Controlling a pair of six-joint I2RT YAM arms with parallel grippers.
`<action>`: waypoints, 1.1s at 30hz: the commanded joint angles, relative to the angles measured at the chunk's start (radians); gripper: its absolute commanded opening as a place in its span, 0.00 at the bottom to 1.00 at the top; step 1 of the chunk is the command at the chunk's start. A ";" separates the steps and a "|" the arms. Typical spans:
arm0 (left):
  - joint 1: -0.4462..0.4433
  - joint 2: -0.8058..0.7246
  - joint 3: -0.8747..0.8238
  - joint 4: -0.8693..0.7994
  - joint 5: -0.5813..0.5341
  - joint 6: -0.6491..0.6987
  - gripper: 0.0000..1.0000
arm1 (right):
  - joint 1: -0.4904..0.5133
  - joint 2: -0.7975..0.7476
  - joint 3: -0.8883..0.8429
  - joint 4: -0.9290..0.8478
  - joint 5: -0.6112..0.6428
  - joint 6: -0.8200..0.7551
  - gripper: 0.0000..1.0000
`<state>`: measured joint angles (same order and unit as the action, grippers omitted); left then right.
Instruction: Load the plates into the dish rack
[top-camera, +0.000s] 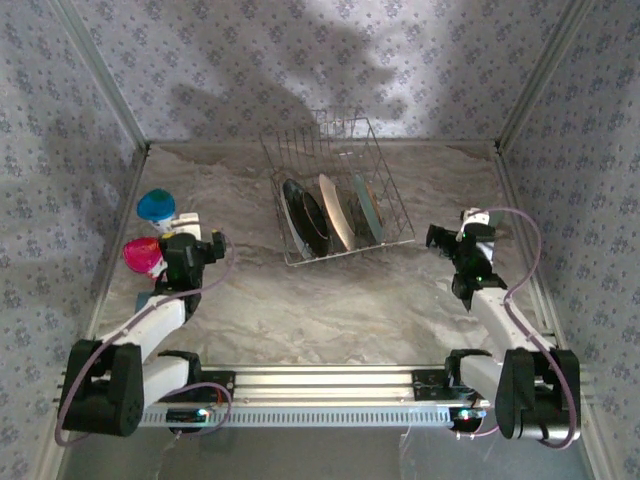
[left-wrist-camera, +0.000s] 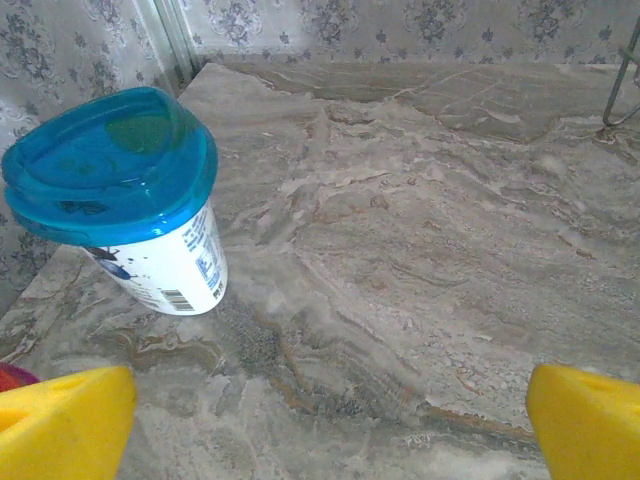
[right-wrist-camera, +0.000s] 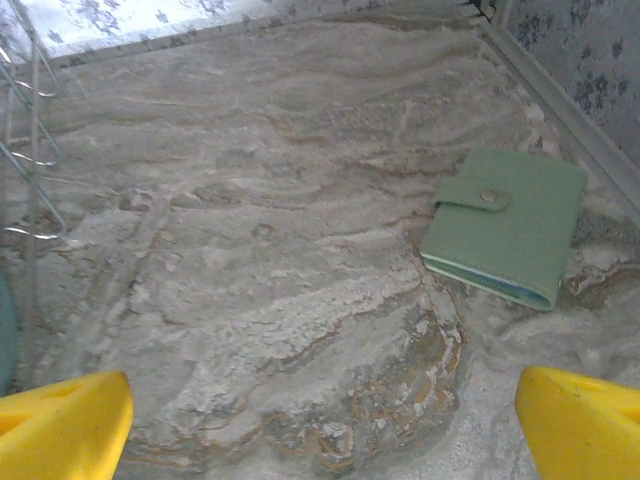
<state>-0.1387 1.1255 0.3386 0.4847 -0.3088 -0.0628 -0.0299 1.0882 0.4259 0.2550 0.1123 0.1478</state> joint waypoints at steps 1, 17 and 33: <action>0.009 0.073 -0.026 0.179 -0.026 0.030 0.99 | -0.037 0.050 -0.035 0.166 -0.036 -0.024 1.00; 0.139 0.411 0.072 0.337 0.212 0.036 0.99 | -0.132 0.332 -0.049 0.488 -0.238 -0.070 1.00; 0.147 0.410 0.073 0.333 0.229 0.034 0.99 | -0.023 0.432 -0.031 0.533 -0.162 -0.178 1.00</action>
<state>0.0067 1.5394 0.3958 0.8108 -0.0959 -0.0200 -0.0536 1.5116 0.3943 0.7544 -0.0673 -0.0090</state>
